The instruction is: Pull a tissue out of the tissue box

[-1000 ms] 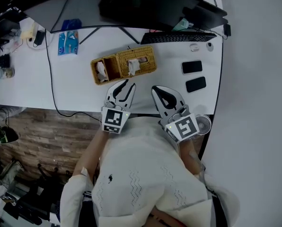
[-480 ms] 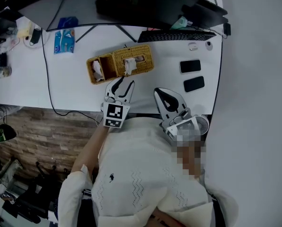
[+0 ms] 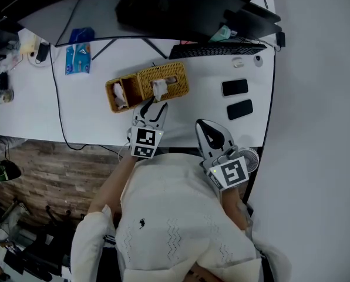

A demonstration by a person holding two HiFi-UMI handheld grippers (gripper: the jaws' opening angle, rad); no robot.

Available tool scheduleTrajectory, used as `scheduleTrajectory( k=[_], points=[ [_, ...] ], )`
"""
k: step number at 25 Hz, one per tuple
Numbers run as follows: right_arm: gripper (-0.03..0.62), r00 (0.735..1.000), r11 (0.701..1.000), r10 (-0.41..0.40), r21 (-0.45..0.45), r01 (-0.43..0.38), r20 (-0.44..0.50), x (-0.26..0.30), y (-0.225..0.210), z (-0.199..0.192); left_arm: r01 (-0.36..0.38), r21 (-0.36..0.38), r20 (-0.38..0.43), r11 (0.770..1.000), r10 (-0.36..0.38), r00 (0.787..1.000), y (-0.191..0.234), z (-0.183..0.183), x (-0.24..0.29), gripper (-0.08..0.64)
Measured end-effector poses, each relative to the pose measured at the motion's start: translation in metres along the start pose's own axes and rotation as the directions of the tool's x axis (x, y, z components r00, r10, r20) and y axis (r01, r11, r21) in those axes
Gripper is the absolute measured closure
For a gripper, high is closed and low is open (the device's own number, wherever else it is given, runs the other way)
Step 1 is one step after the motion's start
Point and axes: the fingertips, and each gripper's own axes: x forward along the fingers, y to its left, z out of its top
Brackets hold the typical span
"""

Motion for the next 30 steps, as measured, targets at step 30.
scheduleTrajectory(
  k=[30],
  points=[
    [0.591, 1.000, 0.999, -0.028, 0.019, 0.029, -0.011, -0.001, -0.005, -0.009, -0.099, -0.032, -0.071, 0.995, 0.097, 0.993, 0.015, -0.010, 0.012, 0.541]
  ],
)
